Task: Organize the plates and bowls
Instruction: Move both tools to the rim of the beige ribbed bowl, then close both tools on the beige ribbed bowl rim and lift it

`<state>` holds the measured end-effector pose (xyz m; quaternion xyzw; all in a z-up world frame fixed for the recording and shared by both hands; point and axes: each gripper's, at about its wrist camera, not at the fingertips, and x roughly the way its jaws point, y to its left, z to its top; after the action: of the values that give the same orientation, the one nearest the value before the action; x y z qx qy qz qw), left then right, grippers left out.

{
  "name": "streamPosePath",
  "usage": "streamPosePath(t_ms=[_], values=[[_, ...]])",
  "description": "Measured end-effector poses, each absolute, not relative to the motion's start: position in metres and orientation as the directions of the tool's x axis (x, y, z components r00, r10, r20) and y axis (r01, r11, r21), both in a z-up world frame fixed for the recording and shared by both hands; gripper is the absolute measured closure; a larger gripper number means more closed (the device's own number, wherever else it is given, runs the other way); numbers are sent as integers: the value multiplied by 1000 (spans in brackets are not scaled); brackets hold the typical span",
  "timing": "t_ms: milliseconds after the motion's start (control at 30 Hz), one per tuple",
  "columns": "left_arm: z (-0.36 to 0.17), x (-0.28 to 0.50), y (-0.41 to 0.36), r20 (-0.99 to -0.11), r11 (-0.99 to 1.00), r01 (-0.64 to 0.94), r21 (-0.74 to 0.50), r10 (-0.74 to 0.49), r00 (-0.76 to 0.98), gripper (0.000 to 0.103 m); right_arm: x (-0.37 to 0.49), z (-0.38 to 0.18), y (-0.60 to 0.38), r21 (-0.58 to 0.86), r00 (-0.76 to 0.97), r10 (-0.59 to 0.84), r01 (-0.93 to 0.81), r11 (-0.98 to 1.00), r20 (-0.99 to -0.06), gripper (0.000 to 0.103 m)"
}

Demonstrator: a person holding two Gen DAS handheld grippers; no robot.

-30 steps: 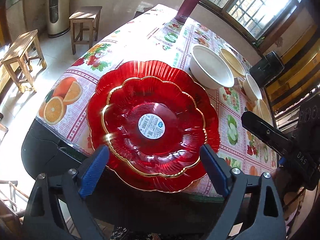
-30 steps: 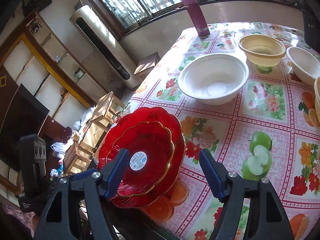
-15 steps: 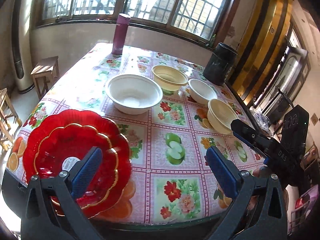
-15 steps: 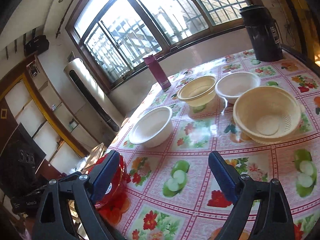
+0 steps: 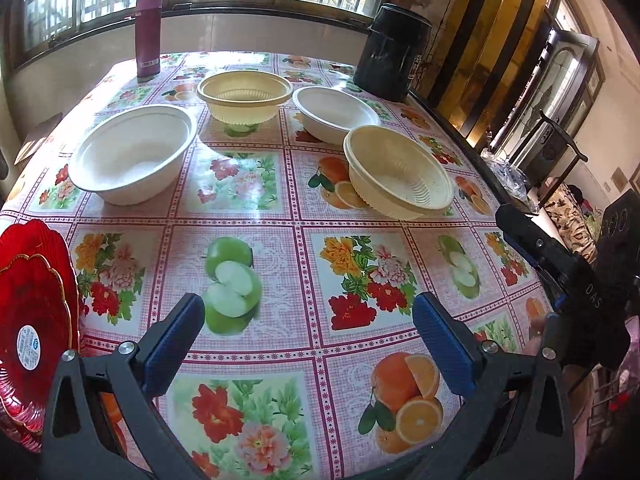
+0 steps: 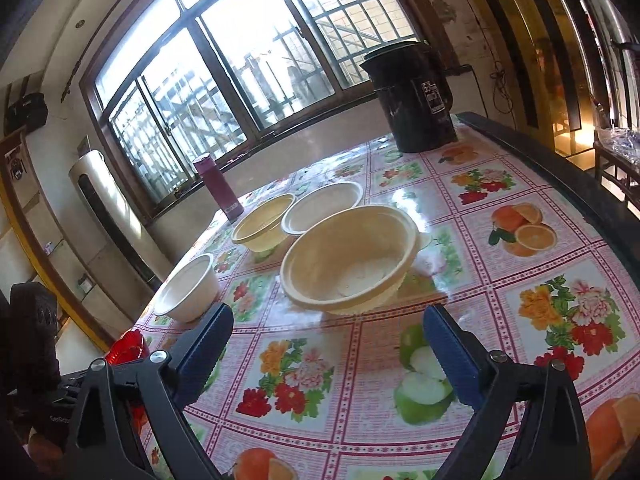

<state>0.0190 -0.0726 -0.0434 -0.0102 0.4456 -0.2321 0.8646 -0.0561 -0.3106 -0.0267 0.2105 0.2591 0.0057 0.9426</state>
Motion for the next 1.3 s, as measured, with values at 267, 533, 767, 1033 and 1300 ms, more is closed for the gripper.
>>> streamPosePath(t_ms=[267,533,767,1033,1300], values=[[-42,30,-82,-780,897,383,-218,-396,484,0,-36,-25,-322,363,849,121,88,928,-515,0],[-13,68,-107,-755,910,387,-152,-359,549,0,-9,3,-330,361,863,127,68,930,-490,0],[14,117,-134,-731,931,354,-88,-302,612,0,22,21,-351,431,886,200,0,903,-419,0],[-30,142,-162,-826,940,341,19,-178,535,0,38,-4,-379,558,861,298,-20,829,-412,0],[-39,123,-172,-786,940,339,30,-187,589,0,33,-9,-388,522,879,195,71,850,-436,0]])
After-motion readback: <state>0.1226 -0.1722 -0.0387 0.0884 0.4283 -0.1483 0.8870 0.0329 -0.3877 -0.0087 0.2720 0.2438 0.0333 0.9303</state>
